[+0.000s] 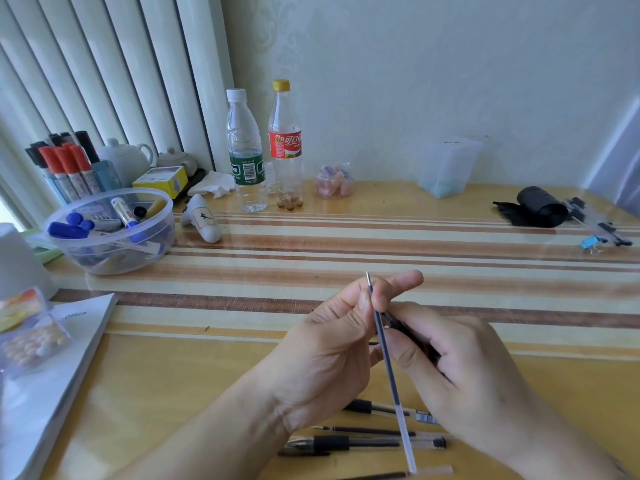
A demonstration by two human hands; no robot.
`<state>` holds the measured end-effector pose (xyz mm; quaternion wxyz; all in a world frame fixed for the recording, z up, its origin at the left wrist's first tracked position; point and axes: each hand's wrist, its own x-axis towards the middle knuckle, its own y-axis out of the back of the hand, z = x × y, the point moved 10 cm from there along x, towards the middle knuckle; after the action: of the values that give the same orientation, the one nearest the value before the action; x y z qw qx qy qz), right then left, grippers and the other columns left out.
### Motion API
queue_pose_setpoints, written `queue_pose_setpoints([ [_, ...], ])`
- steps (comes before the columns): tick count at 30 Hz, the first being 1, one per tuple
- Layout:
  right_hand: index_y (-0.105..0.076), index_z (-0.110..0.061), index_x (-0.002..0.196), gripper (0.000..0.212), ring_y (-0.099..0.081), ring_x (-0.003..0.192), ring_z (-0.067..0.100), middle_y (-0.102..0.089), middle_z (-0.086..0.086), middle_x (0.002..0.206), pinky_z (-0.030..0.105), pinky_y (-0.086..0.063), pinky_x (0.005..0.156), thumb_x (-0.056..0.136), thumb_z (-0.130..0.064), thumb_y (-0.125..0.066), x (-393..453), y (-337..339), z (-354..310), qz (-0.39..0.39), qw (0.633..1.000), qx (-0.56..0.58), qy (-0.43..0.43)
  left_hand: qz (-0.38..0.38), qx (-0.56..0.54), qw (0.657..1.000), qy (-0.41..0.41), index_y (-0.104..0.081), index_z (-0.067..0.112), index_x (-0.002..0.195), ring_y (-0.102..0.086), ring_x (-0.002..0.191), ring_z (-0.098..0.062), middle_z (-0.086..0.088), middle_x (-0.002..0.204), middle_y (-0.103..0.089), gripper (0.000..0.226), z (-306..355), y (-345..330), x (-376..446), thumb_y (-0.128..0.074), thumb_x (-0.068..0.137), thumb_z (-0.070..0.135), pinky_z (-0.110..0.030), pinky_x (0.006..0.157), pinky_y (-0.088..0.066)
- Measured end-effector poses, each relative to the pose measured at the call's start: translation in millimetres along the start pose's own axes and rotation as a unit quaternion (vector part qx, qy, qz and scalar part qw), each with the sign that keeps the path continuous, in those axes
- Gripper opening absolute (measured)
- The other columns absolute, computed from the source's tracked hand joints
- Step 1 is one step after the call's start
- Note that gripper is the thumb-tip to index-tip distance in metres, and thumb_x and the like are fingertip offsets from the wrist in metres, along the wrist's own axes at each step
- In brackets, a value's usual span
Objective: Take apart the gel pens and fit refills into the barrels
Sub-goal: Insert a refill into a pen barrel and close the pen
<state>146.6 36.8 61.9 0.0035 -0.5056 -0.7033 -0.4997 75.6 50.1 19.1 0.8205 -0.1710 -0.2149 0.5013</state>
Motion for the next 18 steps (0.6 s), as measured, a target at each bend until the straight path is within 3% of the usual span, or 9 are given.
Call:
queue_pose_setpoints([
  [5, -0.057, -0.039, 0.104, 0.018, -0.058, 0.052, 0.011, -0.062, -0.009, 0.062, 0.033, -0.05, 0.05, 0.097, -0.046, -0.042, -2, -5, 6, -0.017, 0.998, 0.057, 0.008, -0.002, -0.002, 1.0, 0.013, -0.061, 0.024, 0.077, -0.049, 0.12, -0.022, -0.005, 0.142, -0.052, 0.018, -5, -2, 1, -0.05, 0.091, 0.027, -0.042, 0.103, -0.029],
  [7, -0.054, -0.039, 0.1, 0.014, -0.05, 0.047, 0.011, -0.055, -0.011, 0.058, 0.033, -0.046, 0.048, 0.097, -0.042, -0.041, -4, -8, 7, -0.03, 0.997, 0.075, 0.002, 0.003, 0.02, 1.0, 0.001, -0.061, 0.024, 0.077, -0.05, 0.118, -0.02, -0.005, 0.141, -0.053, 0.017, -2, -4, 2, -0.05, 0.09, 0.029, -0.041, 0.1, -0.032],
  [9, -0.053, -0.033, 0.1, 0.014, -0.041, 0.046, 0.02, -0.045, -0.002, 0.056, 0.042, -0.042, 0.047, 0.1, -0.036, -0.04, -5, -14, 13, -0.05, 0.99, 0.127, -0.033, 0.005, 0.043, 0.999, -0.007, -0.06, 0.024, 0.078, -0.054, 0.111, -0.019, -0.004, 0.14, -0.054, 0.018, -2, -4, 3, -0.05, 0.091, 0.031, -0.04, 0.094, -0.037],
  [11, -0.052, -0.026, 0.107, 0.019, -0.038, 0.051, 0.034, -0.041, 0.006, 0.056, 0.053, -0.042, 0.054, 0.1, -0.037, -0.038, -8, -21, 20, -0.072, 0.979, 0.179, -0.068, 0.003, 0.053, 0.999, -0.011, -0.06, 0.025, 0.079, -0.055, 0.107, -0.025, -0.002, 0.138, -0.055, 0.018, 0, -4, 3, -0.049, 0.091, 0.032, -0.04, 0.094, -0.04],
  [13, -0.05, -0.023, 0.114, 0.03, -0.037, 0.052, 0.038, -0.04, 0.006, 0.054, 0.059, -0.041, 0.061, 0.099, -0.043, -0.035, -8, -24, 21, -0.074, 0.974, 0.195, -0.088, -0.002, 0.072, 0.997, -0.022, -0.059, 0.025, 0.081, -0.054, 0.1, -0.03, 0.001, 0.136, -0.057, 0.017, 2, -4, 3, -0.049, 0.091, 0.032, -0.036, 0.094, -0.044],
  [18, -0.051, -0.019, 0.115, 0.039, -0.034, 0.053, 0.041, -0.04, 0.017, 0.058, 0.053, -0.034, 0.05, 0.094, -0.049, -0.037, -6, -27, 21, -0.076, 0.965, 0.235, -0.093, -0.022, 0.067, 0.997, -0.031, -0.058, 0.017, 0.087, -0.048, 0.095, -0.043, -0.003, 0.139, -0.051, 0.016, 5, -5, 3, -0.047, 0.094, 0.027, -0.036, 0.074, -0.052],
])
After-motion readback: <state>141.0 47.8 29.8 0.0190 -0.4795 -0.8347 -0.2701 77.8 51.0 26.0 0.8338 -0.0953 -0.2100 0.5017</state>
